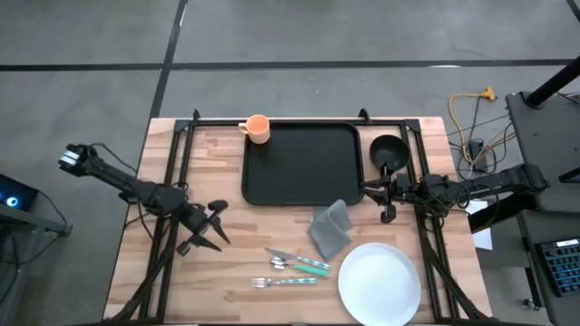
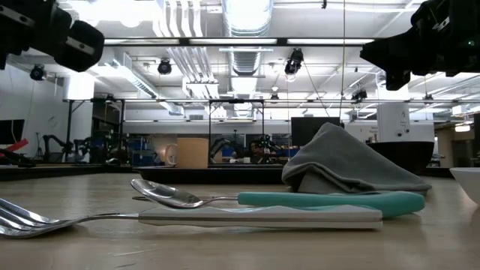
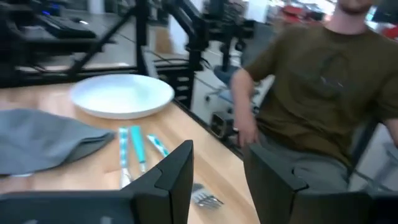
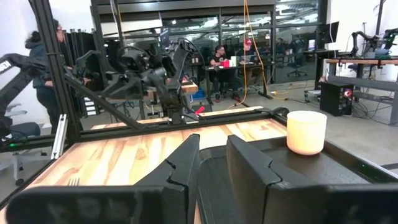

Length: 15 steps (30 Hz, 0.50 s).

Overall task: Set up tray
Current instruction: Put the white plate on the bottom left side of the black tray

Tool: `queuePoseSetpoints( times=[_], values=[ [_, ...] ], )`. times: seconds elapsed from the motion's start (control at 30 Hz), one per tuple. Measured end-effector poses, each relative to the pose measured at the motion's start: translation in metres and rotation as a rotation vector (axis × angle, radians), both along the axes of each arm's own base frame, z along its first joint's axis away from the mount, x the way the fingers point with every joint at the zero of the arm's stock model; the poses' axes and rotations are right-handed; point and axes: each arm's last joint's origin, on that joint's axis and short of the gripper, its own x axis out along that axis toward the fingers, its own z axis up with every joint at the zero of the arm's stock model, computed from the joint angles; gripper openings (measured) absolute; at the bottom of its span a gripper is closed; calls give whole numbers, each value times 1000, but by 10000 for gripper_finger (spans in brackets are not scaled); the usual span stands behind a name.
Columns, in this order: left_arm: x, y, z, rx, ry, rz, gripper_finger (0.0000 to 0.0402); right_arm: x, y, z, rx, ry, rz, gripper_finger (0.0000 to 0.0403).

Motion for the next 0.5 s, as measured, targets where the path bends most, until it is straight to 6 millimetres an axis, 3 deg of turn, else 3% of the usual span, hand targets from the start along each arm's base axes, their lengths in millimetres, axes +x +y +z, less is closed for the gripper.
queuePoseSetpoints(
  times=[0.5],
  values=[
    [-25,10,-3,-35,-155,5,122,0,0,0,0,1,0,69]
  ],
)
